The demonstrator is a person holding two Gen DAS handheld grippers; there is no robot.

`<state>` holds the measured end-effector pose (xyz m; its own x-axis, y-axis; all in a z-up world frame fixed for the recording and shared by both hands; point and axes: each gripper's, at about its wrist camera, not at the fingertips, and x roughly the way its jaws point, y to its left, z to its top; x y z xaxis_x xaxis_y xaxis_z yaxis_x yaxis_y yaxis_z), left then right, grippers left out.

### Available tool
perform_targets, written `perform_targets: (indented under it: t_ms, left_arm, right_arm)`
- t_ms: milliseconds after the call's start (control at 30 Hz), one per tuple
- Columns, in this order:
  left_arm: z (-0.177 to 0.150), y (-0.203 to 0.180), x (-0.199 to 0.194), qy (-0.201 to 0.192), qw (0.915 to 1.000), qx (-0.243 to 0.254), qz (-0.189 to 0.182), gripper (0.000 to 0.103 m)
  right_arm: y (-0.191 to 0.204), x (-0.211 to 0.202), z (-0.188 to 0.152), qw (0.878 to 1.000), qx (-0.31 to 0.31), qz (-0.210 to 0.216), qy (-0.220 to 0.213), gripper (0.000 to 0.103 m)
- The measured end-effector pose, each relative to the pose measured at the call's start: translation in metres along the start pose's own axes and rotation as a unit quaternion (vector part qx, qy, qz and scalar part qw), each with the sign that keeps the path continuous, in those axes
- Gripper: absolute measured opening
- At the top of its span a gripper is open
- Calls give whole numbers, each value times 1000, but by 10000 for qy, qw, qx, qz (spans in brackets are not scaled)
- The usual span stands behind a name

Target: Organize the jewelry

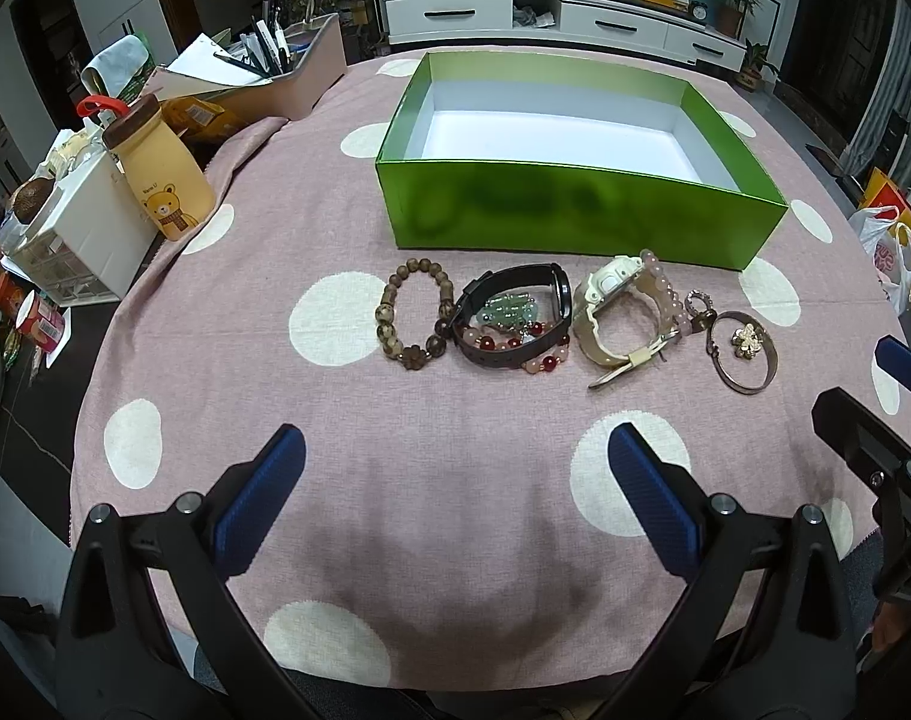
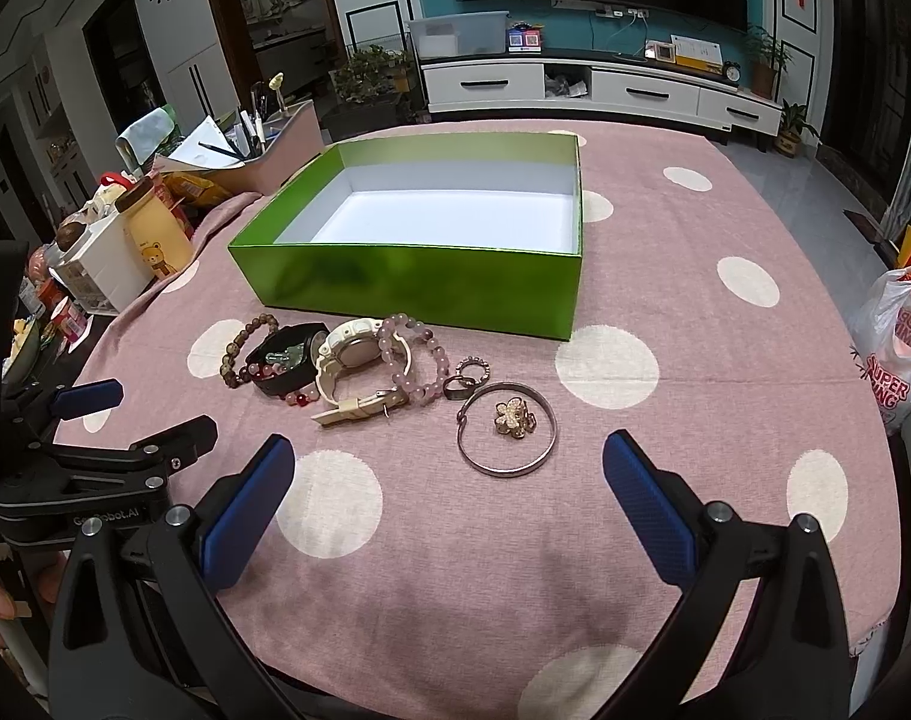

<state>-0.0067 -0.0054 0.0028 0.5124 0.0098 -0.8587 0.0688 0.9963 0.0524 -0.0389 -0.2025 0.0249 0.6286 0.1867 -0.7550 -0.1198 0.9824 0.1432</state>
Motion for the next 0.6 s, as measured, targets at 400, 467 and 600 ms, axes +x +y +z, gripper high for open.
perform_targets:
  t_ms: [400,467,600]
  left_arm:
    - [-1,1,-5,-42,10000,2,-4,101]
    - [-1,1,-5,-40,10000,0,-2,101]
    - [-1,1,-5,-46,10000,8,-2,101]
  right_arm:
    - [2,-4,1,10000,-24,6,-24,102]
    - [2,-4,1,10000,-22,7,-26,102]
    - [2,-4,1,10000,-19,7,-26,102]
